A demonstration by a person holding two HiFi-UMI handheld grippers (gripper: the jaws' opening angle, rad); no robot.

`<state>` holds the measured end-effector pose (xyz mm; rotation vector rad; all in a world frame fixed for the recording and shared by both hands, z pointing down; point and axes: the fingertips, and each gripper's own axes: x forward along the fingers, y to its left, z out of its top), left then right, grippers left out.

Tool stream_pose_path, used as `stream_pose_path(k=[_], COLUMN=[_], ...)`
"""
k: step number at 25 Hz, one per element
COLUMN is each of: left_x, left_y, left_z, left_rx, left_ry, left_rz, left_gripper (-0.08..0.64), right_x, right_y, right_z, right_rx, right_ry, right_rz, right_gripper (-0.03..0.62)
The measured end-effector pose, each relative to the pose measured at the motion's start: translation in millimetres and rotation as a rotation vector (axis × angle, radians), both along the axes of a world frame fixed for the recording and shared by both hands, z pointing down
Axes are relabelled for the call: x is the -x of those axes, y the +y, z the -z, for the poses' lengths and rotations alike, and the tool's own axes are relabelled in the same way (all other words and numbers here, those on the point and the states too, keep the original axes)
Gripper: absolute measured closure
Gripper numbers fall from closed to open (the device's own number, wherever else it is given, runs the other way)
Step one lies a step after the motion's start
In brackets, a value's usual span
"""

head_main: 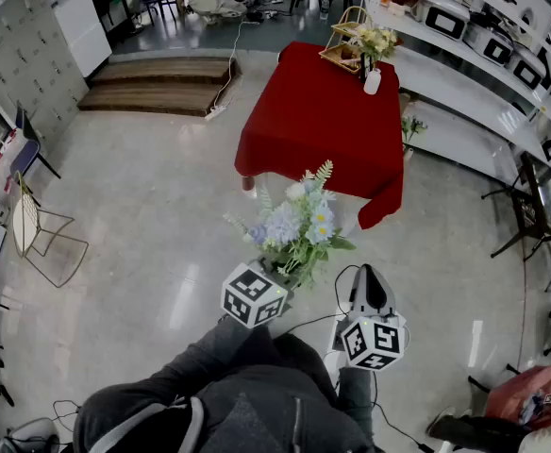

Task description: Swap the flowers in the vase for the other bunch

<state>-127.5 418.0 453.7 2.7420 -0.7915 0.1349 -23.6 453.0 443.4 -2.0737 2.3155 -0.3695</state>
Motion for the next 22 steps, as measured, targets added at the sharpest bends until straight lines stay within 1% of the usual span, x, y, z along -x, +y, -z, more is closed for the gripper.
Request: stream_pose_path(k=[3, 7, 9, 16, 22], left_x=[0, -1, -3, -9, -9], left_y=[-1, 3, 5, 12, 8], left_z=[0, -2, -4, -15, -21], left_rx=[0.005, 0.014, 0.018, 0.043, 0.078], left_ry=[-0.009, -0.002, -0.003, -0.029, -0.036], left_rz=[-0.008, -0.012, -0.016, -0.022, -0.007], left_gripper=[0.531, 0.531, 0.531, 0.531, 0.531], right_x=[5, 11, 12, 7, 8], right_y=[1, 3, 5, 13, 9], right_z=[1, -2, -6, -22, -27], right_rx=[-0.003, 0.006, 0.011, 0.03, 0.048], right_ry=[-0.024, -0.006, -0.02, -0.066, -0.07], right_rz=[-0.001, 0.012, 0.014, -0.018, -0.025], right_gripper=[0.581, 0.581, 0.581, 0.58, 0.58])
